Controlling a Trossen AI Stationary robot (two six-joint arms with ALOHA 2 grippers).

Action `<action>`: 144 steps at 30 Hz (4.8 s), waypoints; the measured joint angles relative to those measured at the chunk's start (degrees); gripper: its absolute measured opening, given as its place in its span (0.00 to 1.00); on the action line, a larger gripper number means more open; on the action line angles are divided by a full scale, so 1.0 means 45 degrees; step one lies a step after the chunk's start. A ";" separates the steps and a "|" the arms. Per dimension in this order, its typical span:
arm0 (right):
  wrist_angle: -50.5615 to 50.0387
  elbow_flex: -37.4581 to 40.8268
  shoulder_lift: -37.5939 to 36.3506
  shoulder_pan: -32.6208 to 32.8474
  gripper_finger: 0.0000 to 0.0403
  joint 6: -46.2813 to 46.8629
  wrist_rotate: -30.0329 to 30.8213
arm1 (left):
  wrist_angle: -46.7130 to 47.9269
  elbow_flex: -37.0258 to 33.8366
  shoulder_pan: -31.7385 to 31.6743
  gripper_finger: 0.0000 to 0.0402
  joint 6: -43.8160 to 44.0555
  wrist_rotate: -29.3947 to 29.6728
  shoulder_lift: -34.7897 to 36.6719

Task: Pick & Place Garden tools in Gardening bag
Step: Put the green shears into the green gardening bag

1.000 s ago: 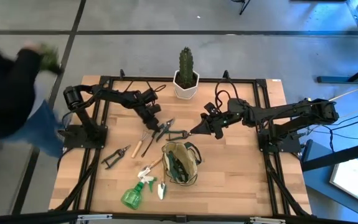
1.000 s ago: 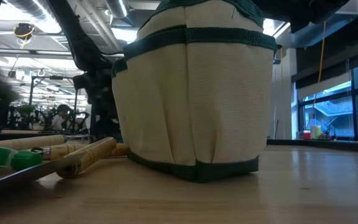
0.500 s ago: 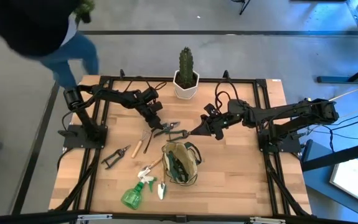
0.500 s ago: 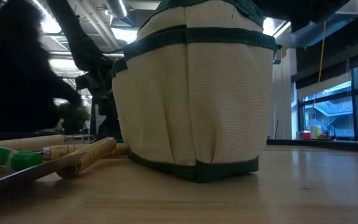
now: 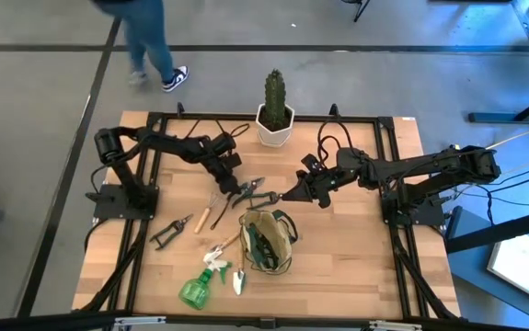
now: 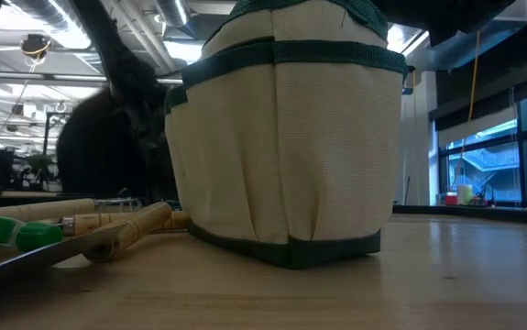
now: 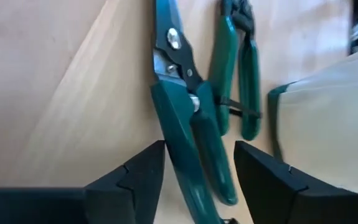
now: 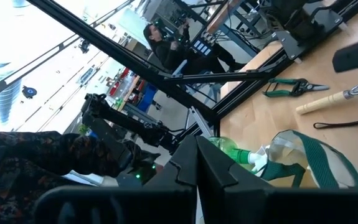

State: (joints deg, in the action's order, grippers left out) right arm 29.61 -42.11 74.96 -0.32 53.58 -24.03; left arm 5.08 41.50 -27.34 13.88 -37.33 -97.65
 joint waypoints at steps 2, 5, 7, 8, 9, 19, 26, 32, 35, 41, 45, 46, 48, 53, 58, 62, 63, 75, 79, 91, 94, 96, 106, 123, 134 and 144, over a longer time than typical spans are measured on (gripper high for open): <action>0.0014 0.0000 0.0000 0.0000 0.00 0.0000 0.0000 | 0.0005 0.0000 0.0289 0.43 -0.0079 0.0636 0.0000; 0.0086 0.0000 -0.0005 0.0000 0.00 0.0000 0.0000 | -0.0029 0.0002 0.0716 0.41 -0.0148 0.1477 0.0024; 0.0083 0.0000 -0.0005 0.0000 0.00 -0.0003 0.0000 | -0.0039 0.0016 0.0957 0.40 -0.0110 0.1964 0.0051; 0.0083 0.0000 -0.0005 0.0000 0.00 0.0000 -0.0003 | -0.0051 0.0025 0.1064 0.39 -0.0050 0.2207 0.0059; 0.0083 0.0000 -0.0005 0.0000 0.00 0.0000 0.0000 | -0.0060 0.0029 0.1159 0.38 0.0072 0.2433 0.0064; 0.0128 0.0000 -0.0005 0.0116 0.00 0.0000 -0.0051 | 0.0177 0.0005 0.1297 0.11 0.1084 0.2118 0.0132; 0.0287 -0.0005 -0.0005 0.0265 0.00 0.0000 -0.0352 | 0.0501 -0.0044 0.1343 0.11 0.2092 0.2772 0.1672; 0.0385 -0.0005 -0.0034 0.0586 0.00 -0.0049 -0.0481 | 0.0782 -0.0039 0.1343 0.11 0.3106 0.4392 0.4230; 0.0622 -0.0005 -0.0034 0.0762 0.00 -0.0045 -0.0722 | 0.0787 -0.0039 0.1482 0.11 0.3775 0.5121 0.5552; 0.1151 -0.0100 -0.0044 0.0861 0.00 0.0564 -0.2413 | 0.0737 -0.0019 0.2267 0.11 0.5064 0.6682 0.7829; 0.1554 -0.0408 -0.0039 0.0758 0.00 0.1329 -0.3630 | 0.0638 -0.0019 0.3108 0.11 0.5827 0.7662 0.8878; 0.1871 -0.0519 -0.0039 0.0758 0.00 0.1331 -0.3680 | 0.0568 -0.0019 0.3391 0.11 0.5998 0.7974 0.9080; 0.2485 -0.0853 -0.0044 0.0790 0.00 0.1215 -0.3699 | 0.0187 -0.0016 0.4000 0.11 0.6322 0.8610 0.9383; 0.2544 -0.1856 -0.0044 0.1176 0.00 0.0260 -0.3711 | -0.2211 -0.0015 0.5816 0.11 0.6365 0.9480 0.9534; 0.1549 -0.2846 -0.0044 0.1853 0.00 -0.1206 -0.3706 | -0.3628 0.0152 0.7666 0.11 0.4392 1.0882 0.8836; -0.1943 -0.3979 -0.0332 0.2464 0.00 -0.3825 -0.2955 | -0.3066 0.0939 0.8436 0.11 0.3436 1.1323 0.7808; -0.3323 -0.4370 -0.0488 0.2660 0.00 -0.4689 -0.2348 | -0.2979 0.1158 0.8482 0.11 0.3417 1.1342 0.7494; -1.3643 -0.8537 -0.1044 0.6043 0.00 -0.9601 0.8332 | -0.3053 0.4421 0.9083 0.11 0.3583 1.2734 0.4185; -1.4141 -0.8529 -0.1035 0.6657 0.00 -0.9126 0.8993 | -0.2981 0.4932 0.9250 0.11 0.1655 1.2623 0.3694; -1.4591 -0.8218 -0.1025 0.7064 0.00 -0.7547 0.9588 | 0.0056 0.4925 0.8906 0.11 0.0277 1.0802 0.3565; -1.4682 -0.8218 -0.1025 0.7138 0.00 -0.7002 1.0162 | 0.0230 0.4927 0.8639 0.11 -0.0266 0.9266 0.3575; -1.4747 -0.8218 -0.1025 0.7181 0.00 -0.6675 1.0583 | 0.0672 0.4925 0.8446 0.11 -0.0786 0.8345 0.3575; -1.4790 -0.8213 -0.0955 0.7057 0.00 -0.4321 1.3071 | 0.3564 0.5357 0.7196 0.11 -0.5370 0.5335 0.3575; -1.4027 -0.8207 0.0538 0.6999 0.00 -0.1910 1.3536 | 0.2690 0.5367 0.7605 0.11 -0.9661 0.4884 0.1827; -1.3257 -0.8204 0.1145 0.6926 0.00 -0.1666 1.3522 | 0.2129 0.5383 0.7554 0.11 -1.1029 0.5694 0.1038; -1.3066 -0.8199 0.1239 0.6853 0.00 -0.1661 1.3544 | 0.5296 0.7277 0.7792 0.11 -1.2773 0.6086 -0.0256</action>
State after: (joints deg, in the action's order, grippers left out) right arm -29.19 -79.00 80.54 30.52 46.11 36.91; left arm 28.91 74.24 7.72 -43.60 -9.94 -98.80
